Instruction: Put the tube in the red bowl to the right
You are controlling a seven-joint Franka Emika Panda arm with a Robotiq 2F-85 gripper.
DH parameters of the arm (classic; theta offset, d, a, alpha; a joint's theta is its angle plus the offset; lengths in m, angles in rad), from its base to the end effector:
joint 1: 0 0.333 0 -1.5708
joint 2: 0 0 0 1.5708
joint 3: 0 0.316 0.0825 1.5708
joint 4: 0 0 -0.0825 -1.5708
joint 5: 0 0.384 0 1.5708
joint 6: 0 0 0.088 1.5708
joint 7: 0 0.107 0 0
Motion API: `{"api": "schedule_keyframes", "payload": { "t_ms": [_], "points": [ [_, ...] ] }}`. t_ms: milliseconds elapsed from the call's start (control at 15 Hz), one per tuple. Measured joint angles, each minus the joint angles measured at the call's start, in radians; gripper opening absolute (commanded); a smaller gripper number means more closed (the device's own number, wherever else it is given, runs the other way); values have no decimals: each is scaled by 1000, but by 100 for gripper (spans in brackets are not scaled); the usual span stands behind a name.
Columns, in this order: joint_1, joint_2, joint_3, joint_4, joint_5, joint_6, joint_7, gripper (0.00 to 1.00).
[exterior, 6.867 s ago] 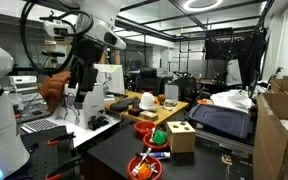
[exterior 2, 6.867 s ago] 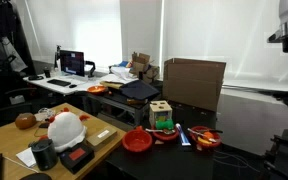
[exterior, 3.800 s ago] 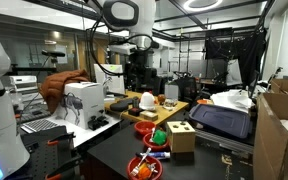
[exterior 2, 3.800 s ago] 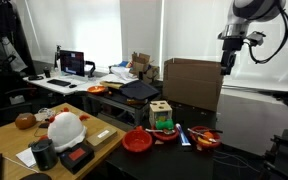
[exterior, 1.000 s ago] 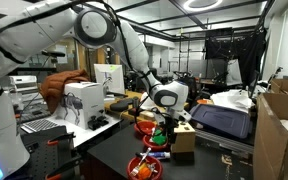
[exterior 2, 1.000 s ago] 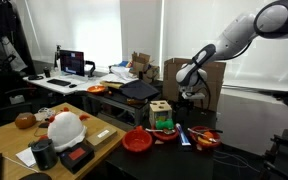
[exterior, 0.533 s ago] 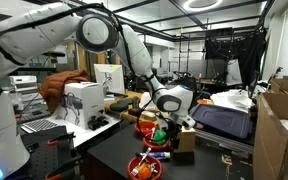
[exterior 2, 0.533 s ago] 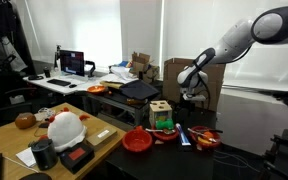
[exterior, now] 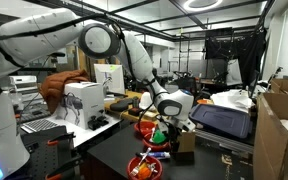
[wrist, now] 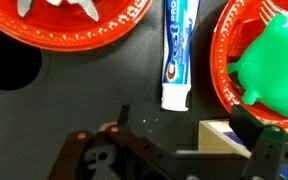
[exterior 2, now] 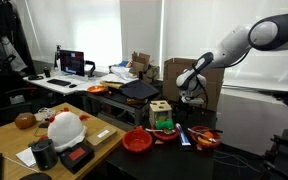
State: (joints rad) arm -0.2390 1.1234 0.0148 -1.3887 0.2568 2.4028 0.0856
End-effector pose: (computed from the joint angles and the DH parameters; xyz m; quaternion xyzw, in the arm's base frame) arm 0.6722 -0.1531 0.0178 -0.9616 0.2544 0.0482 0.0913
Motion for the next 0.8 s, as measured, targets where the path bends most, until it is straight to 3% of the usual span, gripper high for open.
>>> {"api": "schedule_keyframes", "payload": {
  "t_ms": [800],
  "points": [
    [-19,109,-8,109,5,-13,12,100]
  ]
}}
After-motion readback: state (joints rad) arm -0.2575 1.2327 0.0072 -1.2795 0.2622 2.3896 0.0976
